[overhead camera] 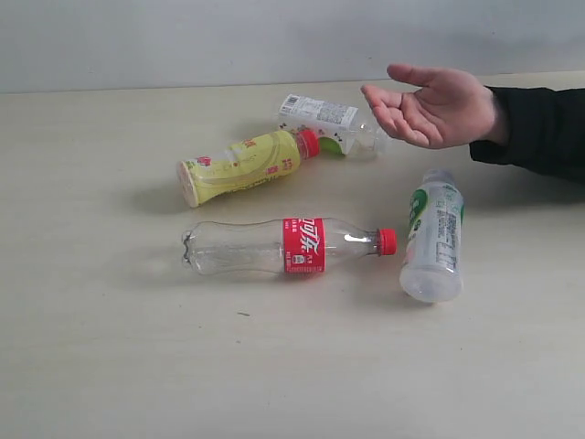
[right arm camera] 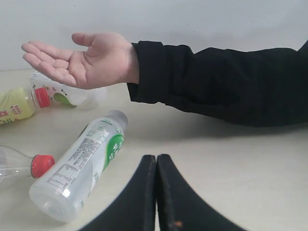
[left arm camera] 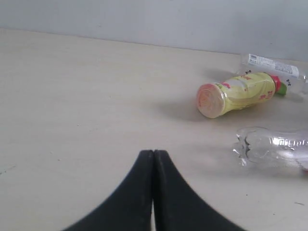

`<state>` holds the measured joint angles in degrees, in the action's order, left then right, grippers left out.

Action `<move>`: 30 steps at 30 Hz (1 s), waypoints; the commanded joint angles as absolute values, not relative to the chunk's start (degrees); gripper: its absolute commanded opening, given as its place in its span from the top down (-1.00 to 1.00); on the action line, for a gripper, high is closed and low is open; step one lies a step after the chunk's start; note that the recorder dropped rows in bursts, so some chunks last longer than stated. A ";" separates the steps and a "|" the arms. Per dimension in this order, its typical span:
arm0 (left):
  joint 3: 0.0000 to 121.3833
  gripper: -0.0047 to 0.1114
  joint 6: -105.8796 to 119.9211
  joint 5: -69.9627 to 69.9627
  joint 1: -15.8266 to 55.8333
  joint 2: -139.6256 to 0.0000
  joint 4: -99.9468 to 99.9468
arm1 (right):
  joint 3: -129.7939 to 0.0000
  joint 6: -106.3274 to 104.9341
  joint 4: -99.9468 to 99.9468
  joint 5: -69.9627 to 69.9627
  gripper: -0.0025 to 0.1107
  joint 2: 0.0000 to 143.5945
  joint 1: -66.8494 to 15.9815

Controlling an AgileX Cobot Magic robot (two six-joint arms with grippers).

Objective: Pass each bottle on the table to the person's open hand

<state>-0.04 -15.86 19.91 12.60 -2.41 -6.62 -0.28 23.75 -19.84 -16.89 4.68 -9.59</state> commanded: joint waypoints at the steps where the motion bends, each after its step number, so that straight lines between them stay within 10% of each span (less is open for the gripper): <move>1: 0.00 0.92 -14.53 18.96 12.57 -1.98 -8.18 | 0.00 23.64 -19.99 -16.17 0.96 4.90 -9.30; 16: 1.47 0.92 -38.13 -41.64 12.57 -2.10 -8.47 | 0.00 23.64 -19.99 -16.17 0.96 4.90 -9.30; 30: 38.56 0.92 -12.01 19.05 12.57 -36.00 -7.27 | 0.00 23.64 -19.99 -16.15 0.96 4.90 -9.30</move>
